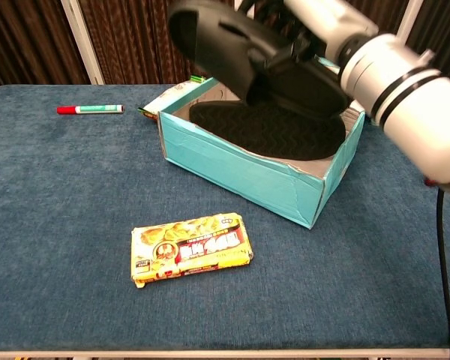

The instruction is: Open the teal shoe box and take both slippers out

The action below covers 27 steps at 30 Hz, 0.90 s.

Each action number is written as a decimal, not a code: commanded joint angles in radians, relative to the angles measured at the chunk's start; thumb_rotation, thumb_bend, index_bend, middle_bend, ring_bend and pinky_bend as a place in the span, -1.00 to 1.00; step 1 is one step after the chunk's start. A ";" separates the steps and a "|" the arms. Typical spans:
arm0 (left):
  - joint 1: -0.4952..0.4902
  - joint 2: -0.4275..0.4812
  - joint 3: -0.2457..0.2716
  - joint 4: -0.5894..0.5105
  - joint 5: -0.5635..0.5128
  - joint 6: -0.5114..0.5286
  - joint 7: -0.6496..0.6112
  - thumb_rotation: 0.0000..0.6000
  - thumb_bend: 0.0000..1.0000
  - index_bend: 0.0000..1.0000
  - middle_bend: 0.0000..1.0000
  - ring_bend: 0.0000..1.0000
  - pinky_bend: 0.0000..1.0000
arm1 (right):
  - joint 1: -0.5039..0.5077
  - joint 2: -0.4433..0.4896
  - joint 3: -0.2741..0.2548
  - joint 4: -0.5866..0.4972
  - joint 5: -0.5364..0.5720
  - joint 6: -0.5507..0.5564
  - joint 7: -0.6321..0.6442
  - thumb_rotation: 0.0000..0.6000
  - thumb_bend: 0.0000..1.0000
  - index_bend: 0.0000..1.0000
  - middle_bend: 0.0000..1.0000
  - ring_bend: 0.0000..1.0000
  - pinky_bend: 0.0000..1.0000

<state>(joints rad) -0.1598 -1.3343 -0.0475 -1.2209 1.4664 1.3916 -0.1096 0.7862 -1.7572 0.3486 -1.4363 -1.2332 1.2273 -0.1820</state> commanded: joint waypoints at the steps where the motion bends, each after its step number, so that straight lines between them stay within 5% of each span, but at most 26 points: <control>1: -0.002 0.002 -0.001 -0.006 0.001 0.001 0.004 1.00 -0.78 -0.70 -0.75 -0.80 -0.29 | -0.030 0.086 0.031 -0.115 -0.037 0.053 -0.010 1.00 0.20 0.29 0.29 -0.04 0.21; 15: -0.013 0.007 0.001 -0.040 0.015 0.003 0.032 1.00 -0.78 -0.70 -0.75 -0.80 -0.29 | -0.276 0.379 -0.098 -0.355 0.009 0.141 -0.040 1.00 0.19 0.29 0.28 -0.04 0.22; 27: -0.016 0.017 0.002 -0.073 0.021 0.008 0.057 1.00 -0.78 -0.70 -0.75 -0.80 -0.29 | -0.406 0.399 -0.166 -0.274 0.034 0.155 0.129 1.00 0.19 0.29 0.27 -0.04 0.23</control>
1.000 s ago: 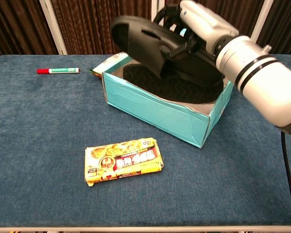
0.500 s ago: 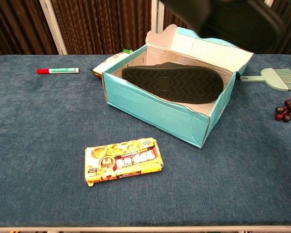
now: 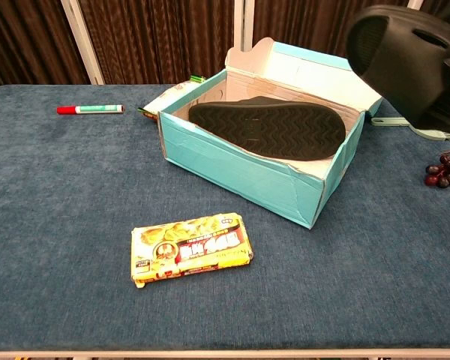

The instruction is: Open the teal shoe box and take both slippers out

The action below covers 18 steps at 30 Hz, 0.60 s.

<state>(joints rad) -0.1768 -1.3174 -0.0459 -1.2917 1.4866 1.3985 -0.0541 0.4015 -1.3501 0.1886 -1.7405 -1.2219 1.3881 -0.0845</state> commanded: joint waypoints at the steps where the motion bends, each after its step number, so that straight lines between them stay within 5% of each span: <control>1: 0.001 0.001 0.001 -0.004 0.001 0.002 0.002 1.00 -0.78 -0.70 -0.75 -0.80 -0.29 | -0.028 -0.013 -0.007 0.040 0.031 -0.007 0.042 1.00 0.19 0.29 0.27 -0.04 0.23; 15: -0.005 0.005 0.003 -0.013 0.001 -0.006 0.009 1.00 -0.78 -0.70 -0.75 -0.80 -0.29 | -0.117 -0.104 -0.032 0.204 0.044 -0.046 0.245 1.00 0.19 0.29 0.26 -0.04 0.23; 18: -0.006 0.006 0.005 -0.013 0.000 -0.010 0.012 1.00 -0.78 -0.70 -0.75 -0.80 -0.29 | -0.116 -0.092 -0.032 0.206 0.047 -0.084 0.264 1.00 0.03 0.17 0.22 -0.12 0.14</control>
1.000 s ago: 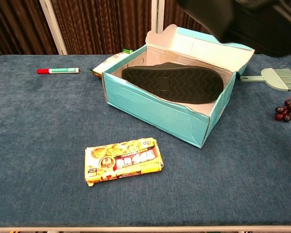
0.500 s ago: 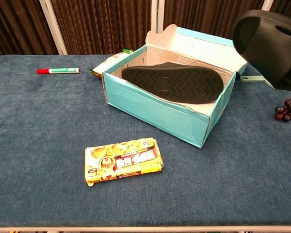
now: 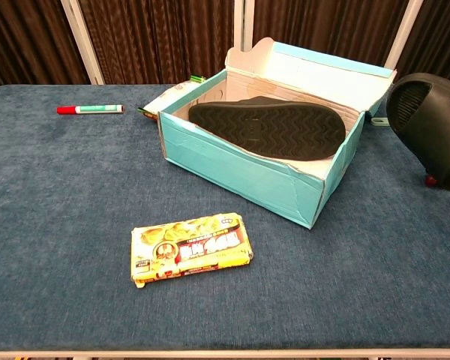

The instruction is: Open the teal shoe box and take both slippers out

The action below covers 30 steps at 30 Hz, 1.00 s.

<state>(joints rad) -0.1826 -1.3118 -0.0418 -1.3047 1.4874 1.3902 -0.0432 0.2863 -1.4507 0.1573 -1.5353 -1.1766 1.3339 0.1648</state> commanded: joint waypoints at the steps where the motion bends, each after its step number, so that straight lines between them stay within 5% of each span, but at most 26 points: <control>1: 0.000 0.000 0.000 0.000 -0.002 -0.001 0.001 1.00 -0.78 -0.70 -0.75 -0.80 -0.29 | 0.001 0.019 -0.004 -0.004 0.000 -0.048 0.021 1.00 -0.11 0.02 0.16 -0.24 0.05; 5: 0.001 -0.002 0.000 -0.002 -0.005 -0.001 0.001 1.00 -0.78 -0.70 -0.75 -0.80 -0.29 | 0.011 0.065 -0.001 -0.026 -0.010 -0.110 0.062 1.00 -0.71 -0.75 -0.39 -0.88 -0.54; 8: 0.001 -0.003 0.003 0.003 -0.005 -0.004 0.002 1.00 -0.78 -0.70 -0.75 -0.80 -0.29 | 0.015 0.096 0.016 -0.051 0.012 -0.147 0.089 1.00 -0.87 -0.97 -0.70 -1.00 -0.77; 15: 0.005 -0.006 0.003 0.015 -0.010 -0.004 -0.008 1.00 -0.78 -0.70 -0.75 -0.80 -0.29 | 0.011 0.110 0.049 -0.069 0.025 -0.130 0.079 1.00 -0.88 -1.00 -0.88 -1.00 -0.85; 24: 0.008 -0.006 0.002 0.019 -0.010 0.003 -0.013 1.00 -0.78 -0.70 -0.75 -0.80 -0.29 | 0.031 0.112 0.099 -0.097 -0.042 -0.076 0.071 1.00 -0.83 -1.00 -0.86 -1.00 -0.85; 30: 0.008 -0.009 0.007 0.024 -0.009 -0.002 -0.015 1.00 -0.78 -0.70 -0.75 -0.80 -0.29 | 0.128 0.084 0.153 -0.121 -0.002 -0.153 -0.032 1.00 -0.76 -1.00 -0.78 -1.00 -0.84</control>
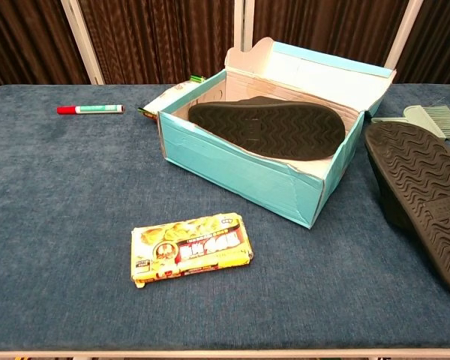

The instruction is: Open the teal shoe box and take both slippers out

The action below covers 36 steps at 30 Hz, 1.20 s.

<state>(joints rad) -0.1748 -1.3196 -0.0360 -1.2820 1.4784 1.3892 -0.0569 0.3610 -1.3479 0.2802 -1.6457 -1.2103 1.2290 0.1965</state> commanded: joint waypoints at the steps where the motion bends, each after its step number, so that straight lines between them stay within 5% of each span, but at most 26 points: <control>1: 0.000 -0.002 0.001 0.002 0.000 -0.001 -0.002 1.00 -0.78 -0.70 -0.75 -0.80 -0.29 | 0.073 -0.026 0.039 -0.011 0.047 -0.065 -0.089 1.00 -0.75 -1.00 -0.77 -1.00 -0.84; 13: 0.002 0.002 -0.003 0.016 -0.005 0.000 -0.022 1.00 -0.78 -0.70 -0.75 -0.80 -0.29 | 0.353 -0.181 0.116 0.084 0.339 -0.241 -0.439 1.00 -0.71 -1.00 -0.75 -1.00 -0.84; 36: 0.011 0.005 -0.005 0.053 -0.013 0.001 -0.069 1.00 -0.78 -0.70 -0.75 -0.80 -0.29 | 0.616 -0.396 0.121 0.306 0.606 -0.275 -0.697 1.00 -0.70 -1.00 -0.72 -1.00 -0.81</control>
<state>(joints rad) -0.1642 -1.3146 -0.0407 -1.2297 1.4663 1.3901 -0.1252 0.9668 -1.7330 0.4044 -1.3512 -0.6107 0.9617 -0.4936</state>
